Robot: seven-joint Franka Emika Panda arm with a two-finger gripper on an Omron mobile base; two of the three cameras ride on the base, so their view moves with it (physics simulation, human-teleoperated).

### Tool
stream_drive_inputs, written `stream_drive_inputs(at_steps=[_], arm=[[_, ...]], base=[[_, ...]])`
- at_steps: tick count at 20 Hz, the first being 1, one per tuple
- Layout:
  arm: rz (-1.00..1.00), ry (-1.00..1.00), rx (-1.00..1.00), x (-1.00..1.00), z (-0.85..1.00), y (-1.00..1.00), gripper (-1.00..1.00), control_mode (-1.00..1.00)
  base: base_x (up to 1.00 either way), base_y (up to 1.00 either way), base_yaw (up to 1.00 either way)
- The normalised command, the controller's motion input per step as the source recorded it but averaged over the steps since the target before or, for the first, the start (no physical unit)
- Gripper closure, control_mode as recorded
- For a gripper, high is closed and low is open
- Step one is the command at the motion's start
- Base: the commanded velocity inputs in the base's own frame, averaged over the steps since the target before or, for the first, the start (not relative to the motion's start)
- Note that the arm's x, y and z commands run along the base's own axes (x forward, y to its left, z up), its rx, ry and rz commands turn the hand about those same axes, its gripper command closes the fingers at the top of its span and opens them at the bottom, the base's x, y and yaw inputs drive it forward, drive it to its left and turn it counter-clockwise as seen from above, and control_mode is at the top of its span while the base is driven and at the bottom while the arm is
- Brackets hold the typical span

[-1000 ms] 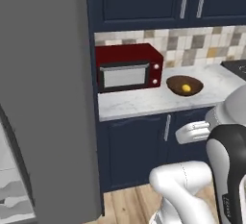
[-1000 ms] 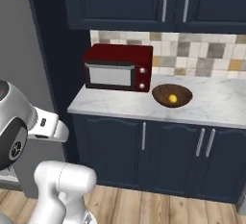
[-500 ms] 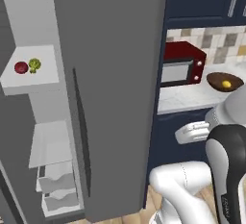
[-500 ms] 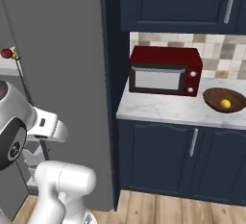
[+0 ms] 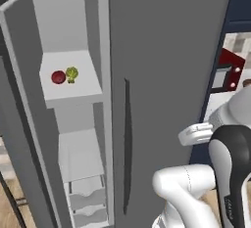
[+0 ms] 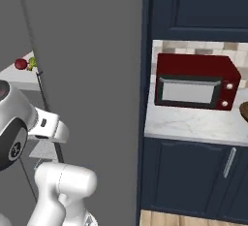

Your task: Take the broccoli, pear, and lemon from the freezer and place them in the bowl on the counter.

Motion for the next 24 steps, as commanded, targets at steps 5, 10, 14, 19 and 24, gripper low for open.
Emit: stream_drive_inputs(at_steps=[5, 10, 14, 19, 24], arm=[[0.00, 0.00, 0.00, 0.00, 0.00, 0.00, -1.00, 1.00], [0.00, 0.00, 0.00, 0.00, 0.00, 0.00, -1.00, 1.00], [0.00, 0.00, 0.00, 0.00, 0.00, 0.00, -1.00, 1.00], [0.00, 0.00, 0.00, 0.00, 0.00, 0.00, -1.00, 1.00], [0.00, 0.00, 0.00, 0.00, 0.00, 0.00, -1.00, 1.00]], base=[[0.28, 0.69, 0.00], [0.45, 0.60, 0.00], [0.47, 0.56, 0.00], [0.45, 0.43, 0.00], [0.33, 0.43, 0.00]])
